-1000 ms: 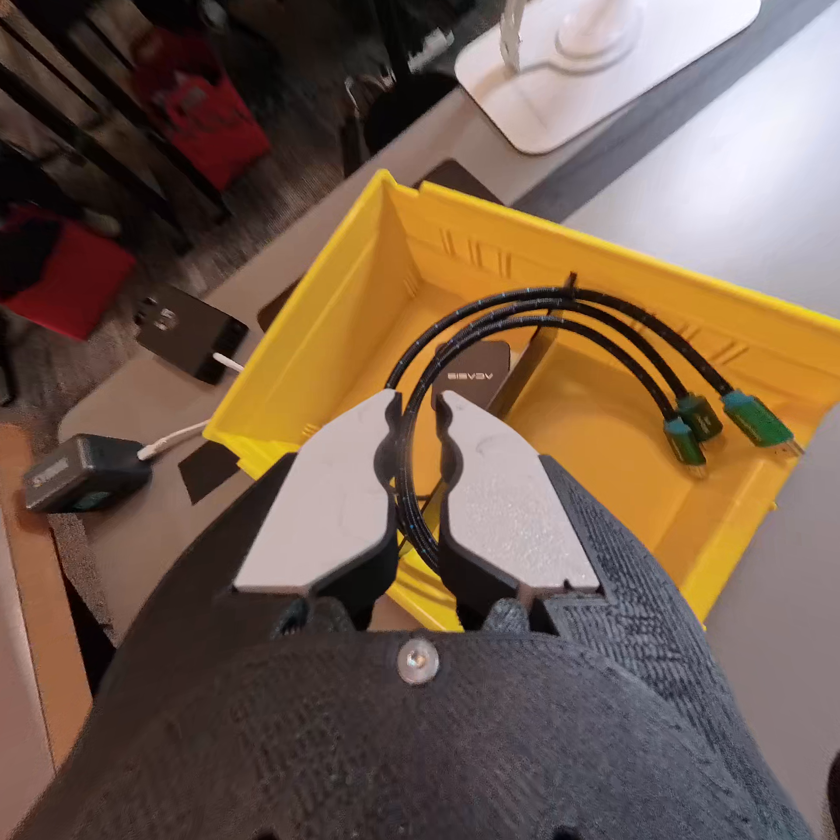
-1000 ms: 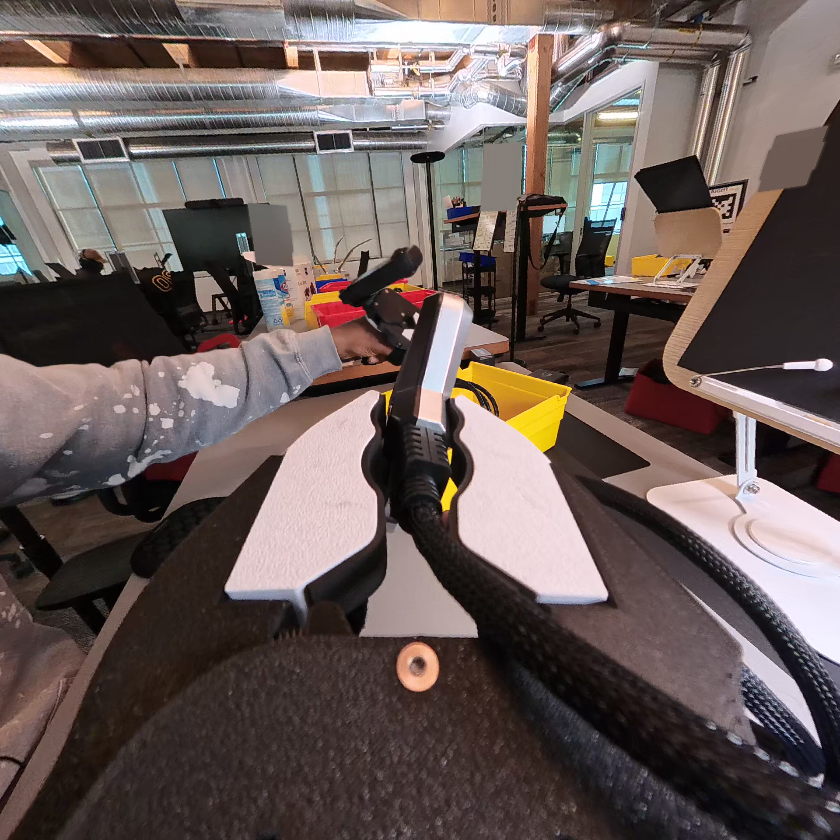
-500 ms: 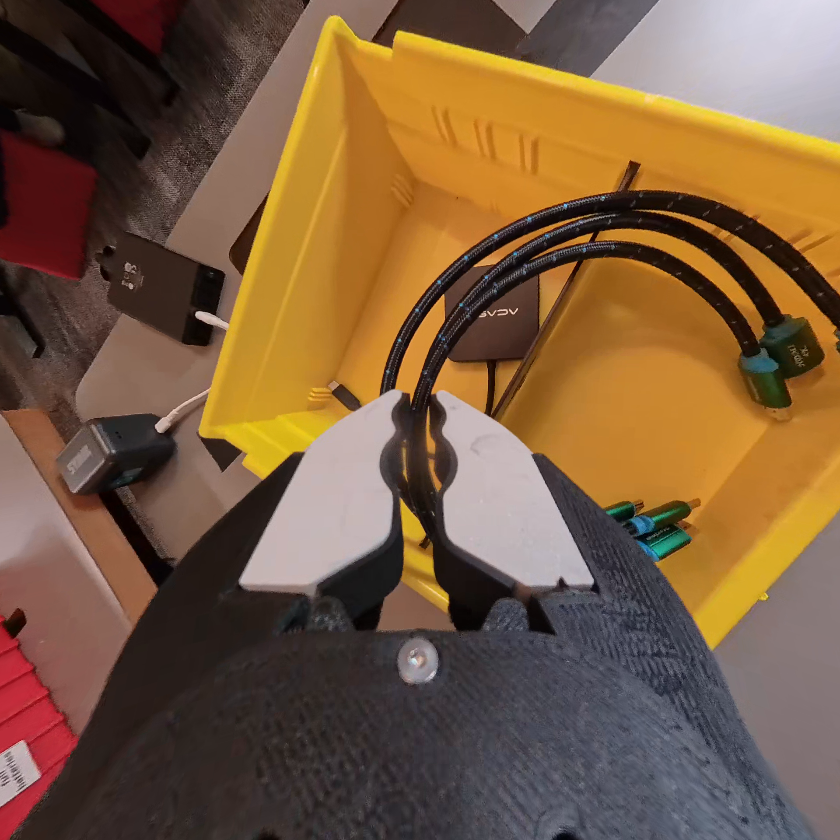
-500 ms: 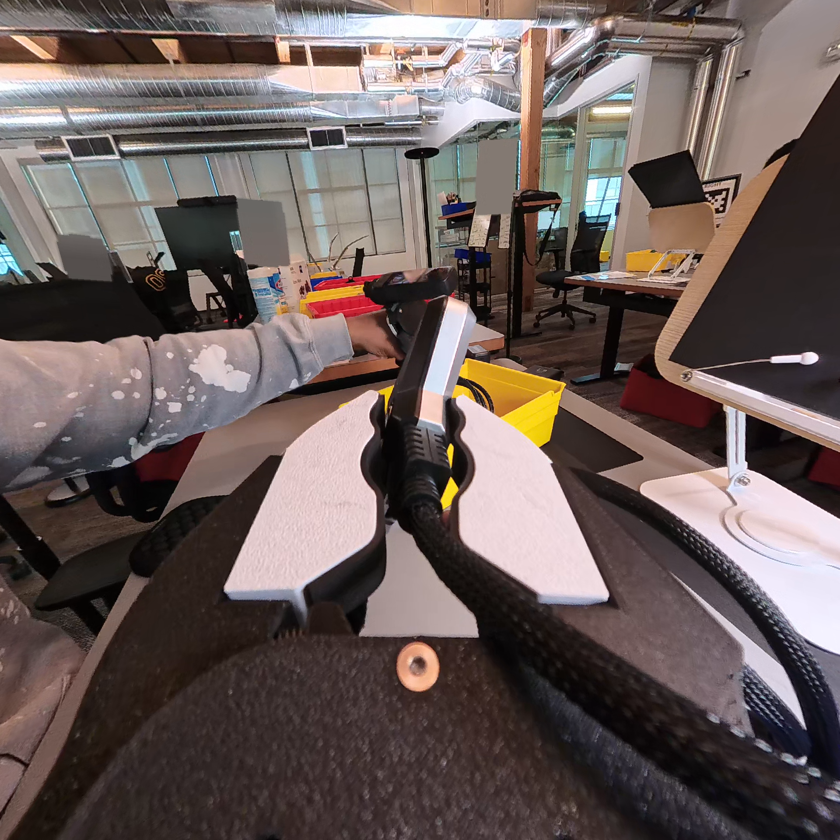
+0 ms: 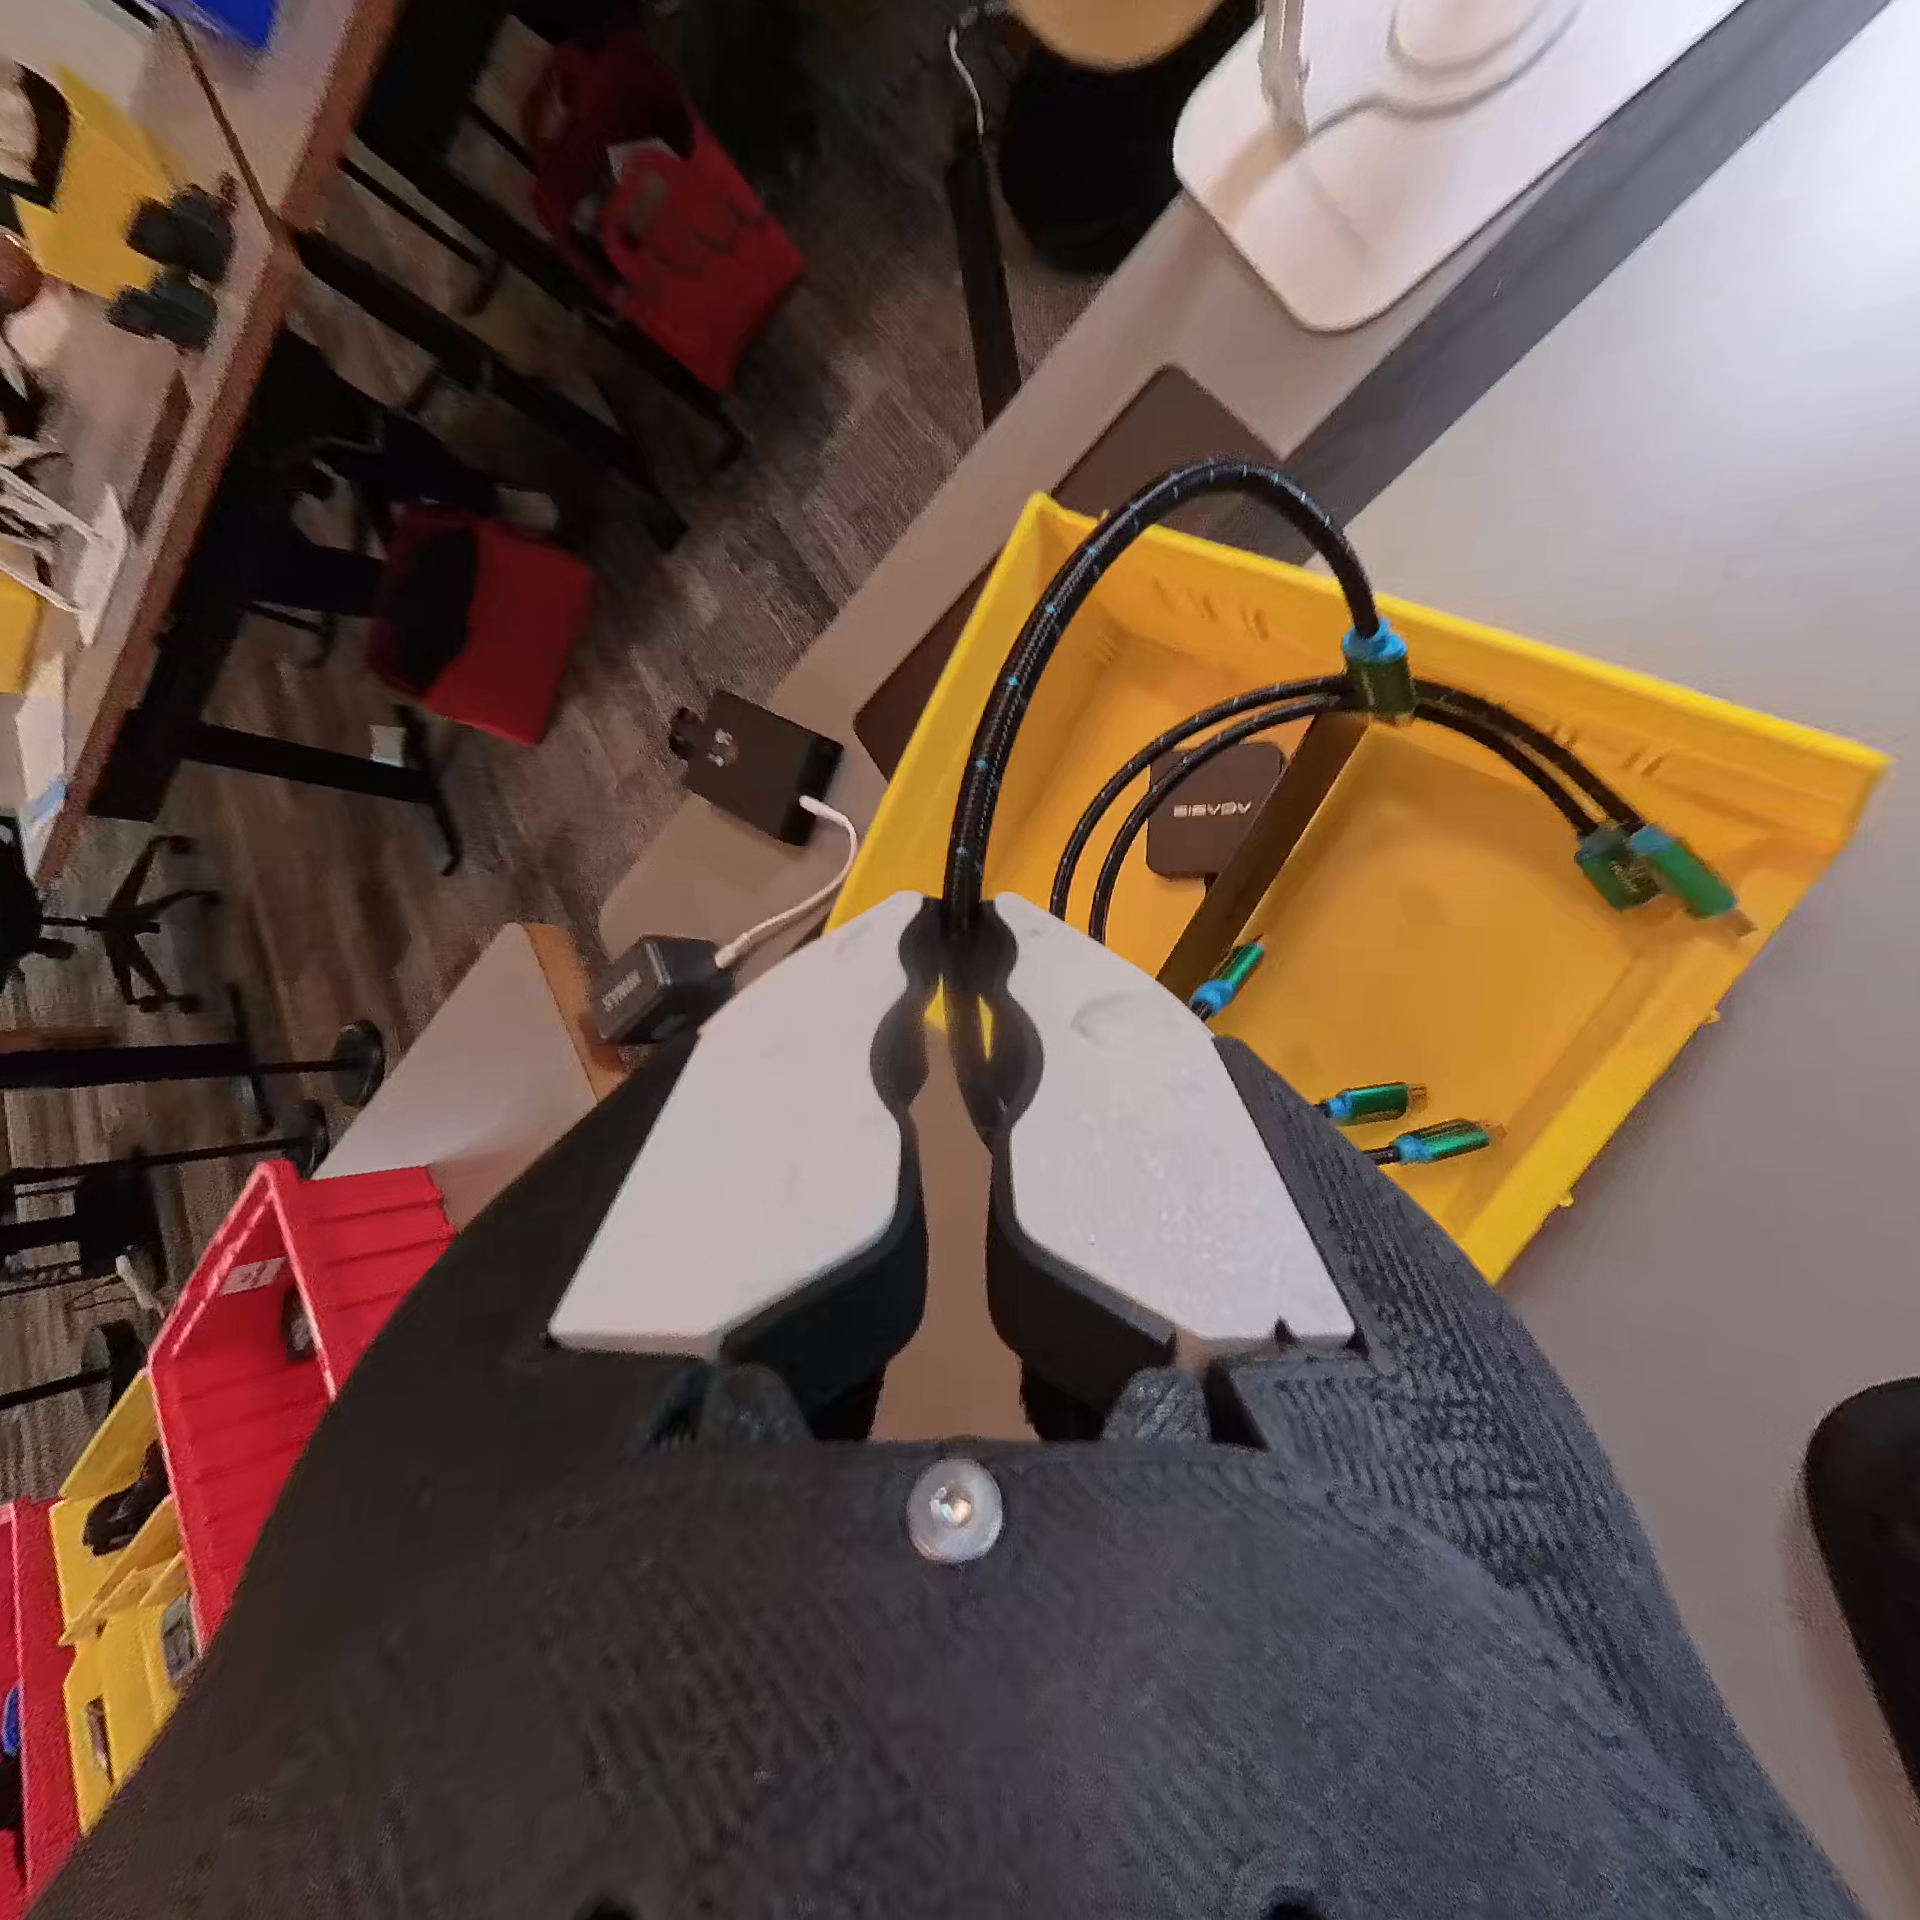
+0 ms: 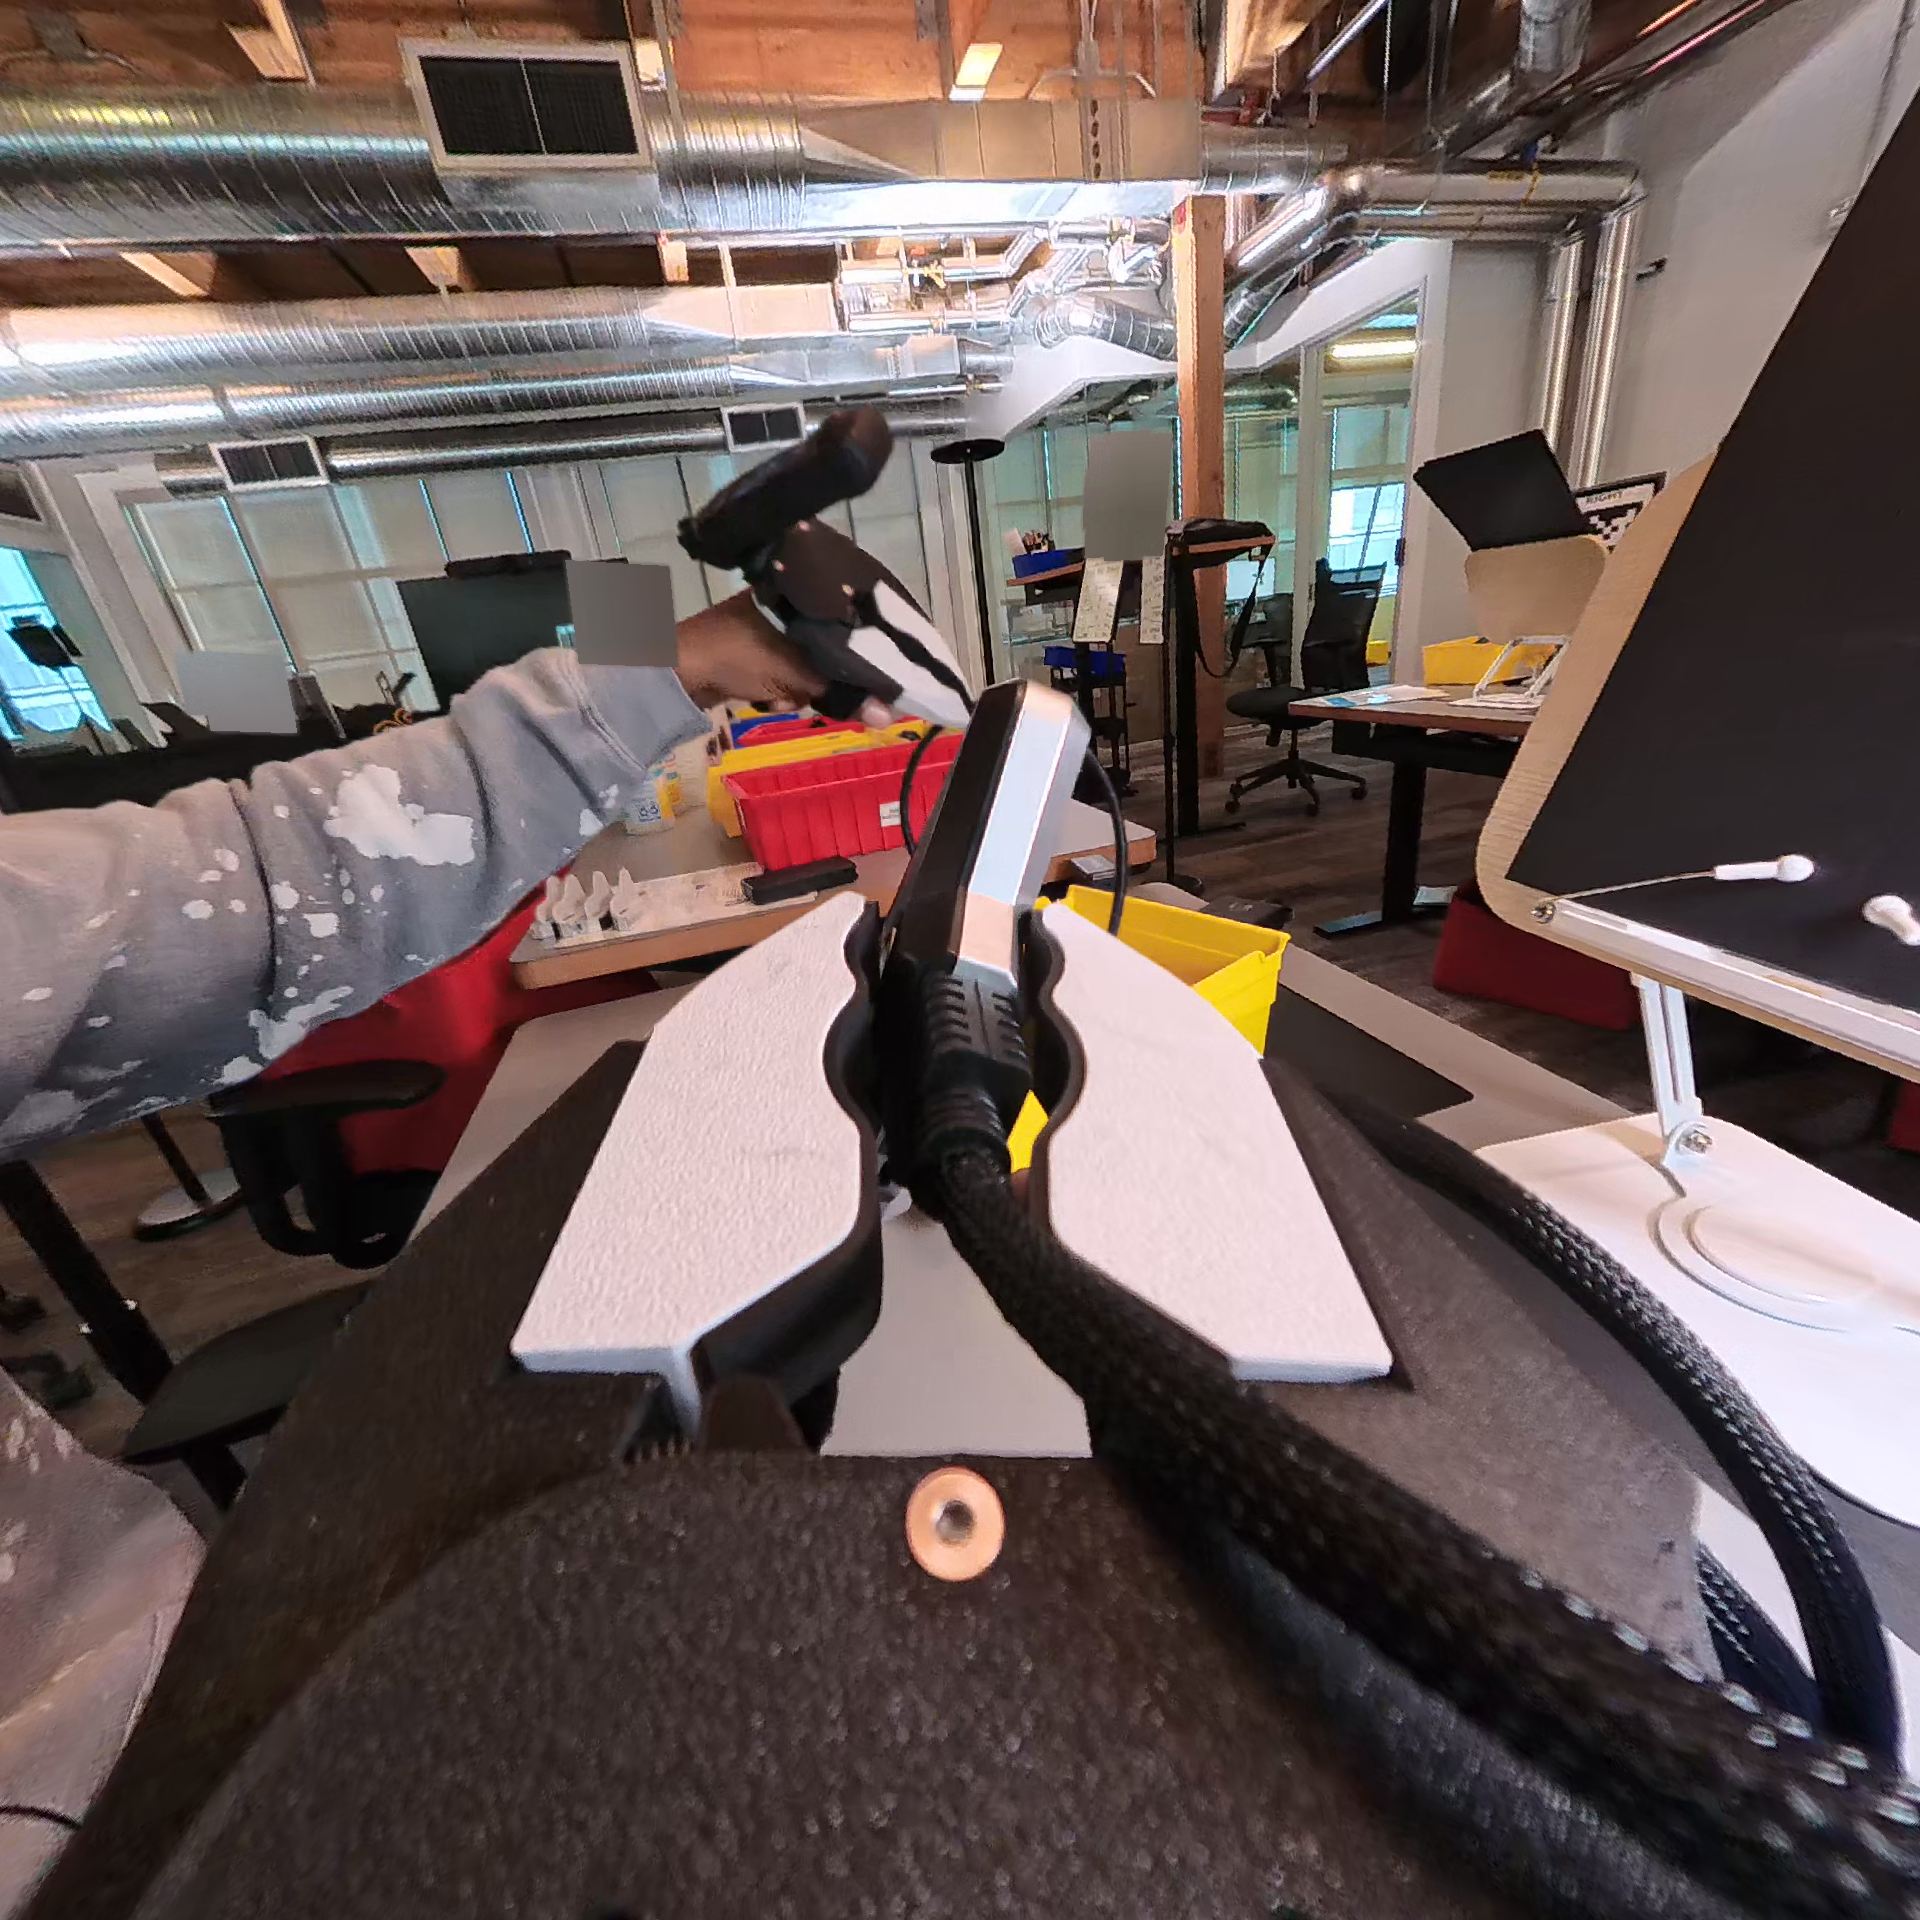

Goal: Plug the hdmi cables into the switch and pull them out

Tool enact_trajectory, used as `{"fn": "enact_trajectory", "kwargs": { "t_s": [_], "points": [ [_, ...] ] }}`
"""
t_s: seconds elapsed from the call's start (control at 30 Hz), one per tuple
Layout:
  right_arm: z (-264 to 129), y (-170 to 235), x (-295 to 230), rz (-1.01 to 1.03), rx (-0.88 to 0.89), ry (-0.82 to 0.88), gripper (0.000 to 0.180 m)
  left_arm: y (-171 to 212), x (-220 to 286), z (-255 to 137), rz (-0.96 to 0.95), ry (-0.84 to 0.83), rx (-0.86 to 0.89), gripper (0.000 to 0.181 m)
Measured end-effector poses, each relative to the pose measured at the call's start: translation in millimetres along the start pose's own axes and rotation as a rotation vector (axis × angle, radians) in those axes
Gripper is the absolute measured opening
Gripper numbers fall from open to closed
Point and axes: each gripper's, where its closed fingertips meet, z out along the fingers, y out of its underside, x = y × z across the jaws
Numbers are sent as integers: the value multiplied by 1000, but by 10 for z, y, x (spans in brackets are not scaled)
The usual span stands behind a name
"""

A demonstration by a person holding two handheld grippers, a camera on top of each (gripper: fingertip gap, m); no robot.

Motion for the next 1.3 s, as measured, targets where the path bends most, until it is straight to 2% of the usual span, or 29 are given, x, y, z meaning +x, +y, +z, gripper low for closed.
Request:
{"fn": "enact_trajectory", "kwargs": {
  "t_s": [0.03,0.13,0.33,0.43,0.57,0.67,0.8,0.93,1.13,1.2,1.3],
  "points": [
    [-17,-25,-5,-3,6,1,26,-75,3,-111,-4,1,26,7],
    [-79,-108,-14,-19,24,8,26,-324,188,-382,-47,80,137,7],
    [-242,-237,37,-55,40,62,26,-723,1101,-626,-248,478,398,6],
    [-335,-311,63,-68,55,85,26,-712,1655,-499,-405,673,450,7],
    [-448,-400,69,-66,85,82,26,-501,2375,-138,-623,869,443,7],
    [-494,-427,52,-65,97,61,25,-276,2738,150,-736,906,422,7],
    [-506,-409,73,-64,94,56,26,-20,2884,399,-804,843,412,7],
    [-475,-364,95,-57,80,60,26,134,2952,453,-739,794,370,8],
    [-432,-321,70,-56,69,38,26,181,2923,309,-381,558,380,23],
    [-421,-309,75,-44,72,31,26,145,3095,218,-263,579,368,26],
    [-403,-288,81,-32,71,27,26,159,3636,75,-57,731,318,29]
  ]
}}
